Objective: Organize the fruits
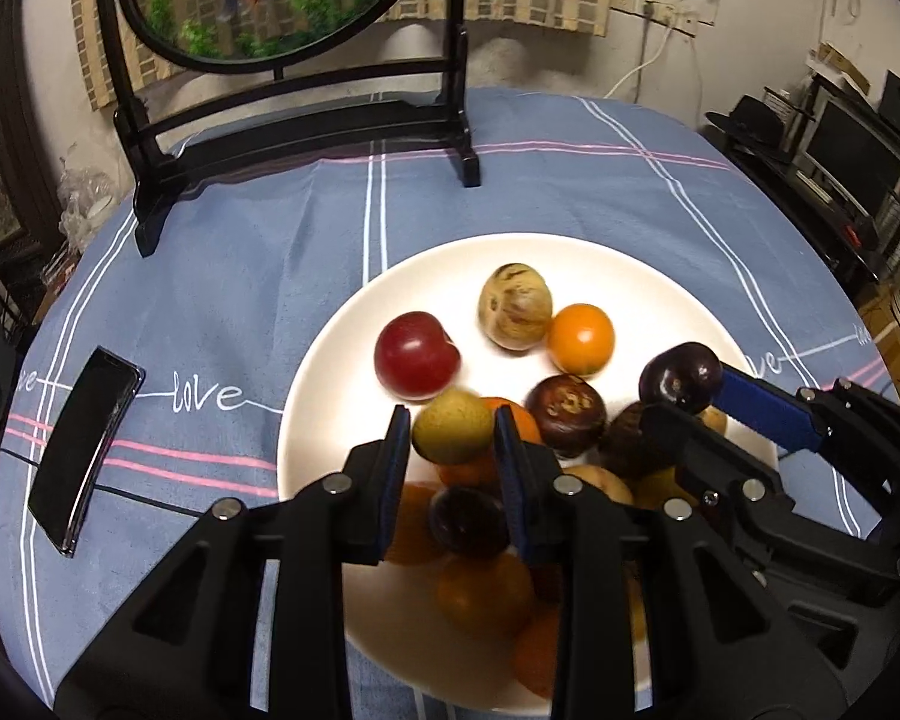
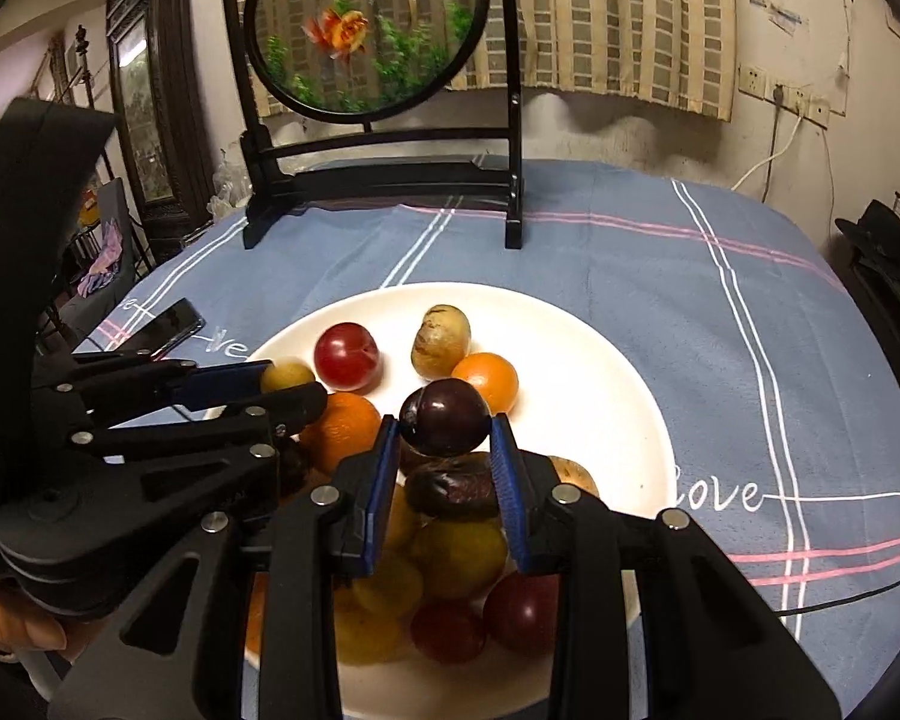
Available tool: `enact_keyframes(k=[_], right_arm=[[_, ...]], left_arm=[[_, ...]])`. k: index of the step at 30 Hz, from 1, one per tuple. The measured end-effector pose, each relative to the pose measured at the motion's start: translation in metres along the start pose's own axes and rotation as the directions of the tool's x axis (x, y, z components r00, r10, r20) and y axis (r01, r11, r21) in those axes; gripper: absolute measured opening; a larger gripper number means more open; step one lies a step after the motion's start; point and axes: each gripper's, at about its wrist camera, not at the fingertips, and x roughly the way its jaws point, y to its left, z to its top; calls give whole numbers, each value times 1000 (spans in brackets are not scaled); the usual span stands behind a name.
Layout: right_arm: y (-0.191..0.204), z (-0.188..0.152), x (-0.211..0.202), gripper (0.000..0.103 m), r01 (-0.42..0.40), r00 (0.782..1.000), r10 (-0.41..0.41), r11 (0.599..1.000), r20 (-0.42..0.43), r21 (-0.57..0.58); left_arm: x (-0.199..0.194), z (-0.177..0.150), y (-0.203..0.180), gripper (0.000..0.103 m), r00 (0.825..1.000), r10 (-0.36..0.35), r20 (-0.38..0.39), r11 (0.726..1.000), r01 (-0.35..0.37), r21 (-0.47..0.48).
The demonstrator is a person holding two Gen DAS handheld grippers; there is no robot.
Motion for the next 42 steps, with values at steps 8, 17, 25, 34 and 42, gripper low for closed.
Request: enact_keyframes(k=[8, 17, 25, 34, 42], right_arm=[[-6, -1, 2, 35, -2, 1000, 2, 1000, -21, 19], [-5, -11, -25, 55, 0, 1000, 0, 999, -2, 38], [-3, -38, -65, 61, 23, 1000, -24, 999, 18, 38], [-7, -79, -98, 74, 107, 994, -107, 993, 8, 50], [-1, -106, -124, 74, 123, 992, -125, 991, 28, 51]], left_arm=[[-2, 0, 8, 72, 998, 58, 16, 998, -58, -31], [-25, -12, 9, 84, 997, 63, 36, 997, -61, -45], [-63, -37, -2, 91, 996, 49, 72, 999, -47, -18], [-92, -82, -16, 95, 997, 38, 68, 999, -38, 9], [-103, -115, -9, 95, 998, 30, 55, 998, -27, -49]])
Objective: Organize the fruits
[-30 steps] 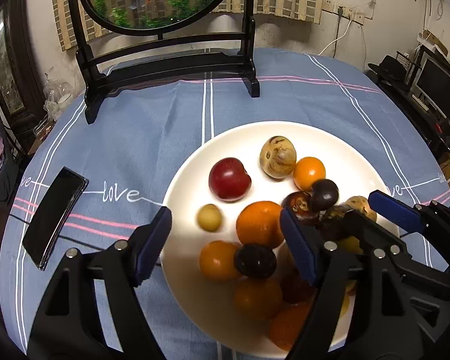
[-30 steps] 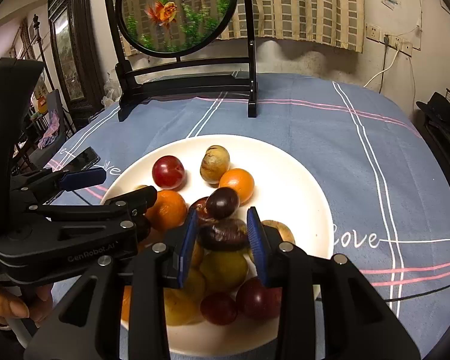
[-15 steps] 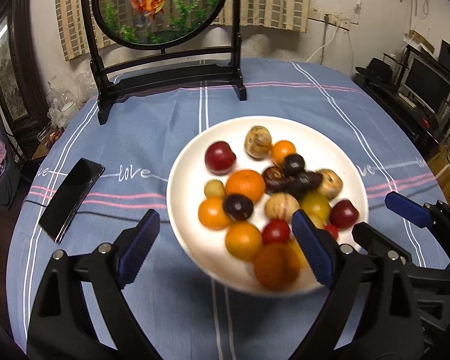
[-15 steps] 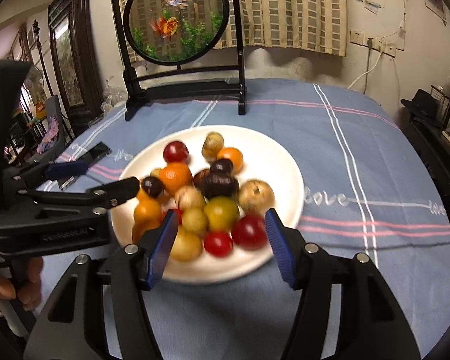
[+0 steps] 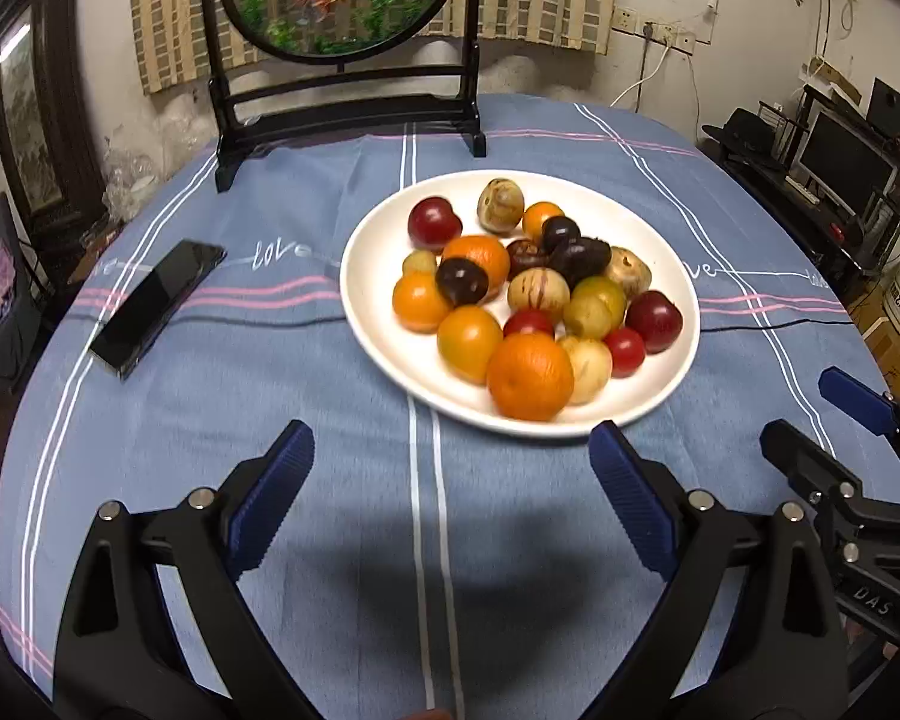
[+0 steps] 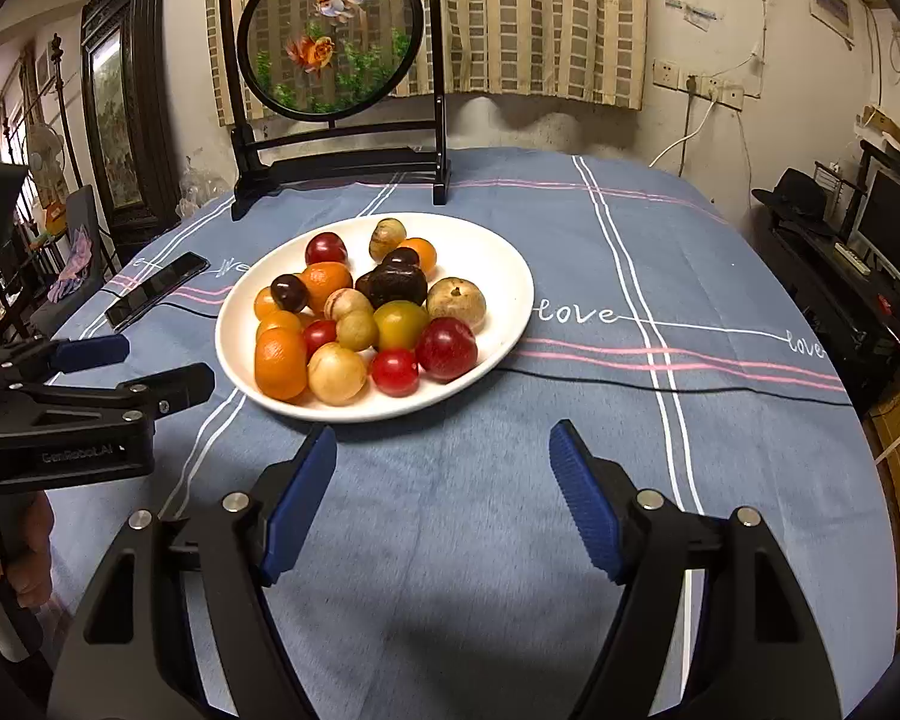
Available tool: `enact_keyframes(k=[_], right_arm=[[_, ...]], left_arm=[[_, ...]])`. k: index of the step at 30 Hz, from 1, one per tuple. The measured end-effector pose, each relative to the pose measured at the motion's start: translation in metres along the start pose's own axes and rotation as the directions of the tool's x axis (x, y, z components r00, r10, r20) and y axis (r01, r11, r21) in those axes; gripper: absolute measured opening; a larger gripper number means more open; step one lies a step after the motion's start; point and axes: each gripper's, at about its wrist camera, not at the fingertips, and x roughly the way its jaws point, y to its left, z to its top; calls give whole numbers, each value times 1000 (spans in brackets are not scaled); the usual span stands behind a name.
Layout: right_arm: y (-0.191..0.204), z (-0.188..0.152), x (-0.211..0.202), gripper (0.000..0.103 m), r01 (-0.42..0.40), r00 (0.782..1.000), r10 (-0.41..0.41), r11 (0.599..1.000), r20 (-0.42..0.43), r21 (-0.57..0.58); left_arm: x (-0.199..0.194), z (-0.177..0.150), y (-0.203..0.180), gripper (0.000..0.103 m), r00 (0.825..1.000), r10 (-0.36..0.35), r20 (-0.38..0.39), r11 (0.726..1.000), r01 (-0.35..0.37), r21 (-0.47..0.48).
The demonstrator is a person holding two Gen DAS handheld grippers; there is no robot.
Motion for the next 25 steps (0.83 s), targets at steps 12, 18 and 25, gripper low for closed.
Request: enact_keyframes(k=[12, 18, 25], right_arm=[[12, -16, -7, 78, -8, 1000, 8, 1000, -1, 24], [16, -16, -8, 78, -15, 1000, 15, 1000, -1, 20], [14, -17, -8, 78, -6, 1000, 6, 1000, -5, 29]], left_arm=[[-25, -17, 2, 95, 997, 24, 67, 1000, -23, -10], [-27, -18, 5, 95, 999, 8, 47, 999, -6, -38], [-24, -20, 9, 95, 1000, 19, 21, 997, -18, -77]])
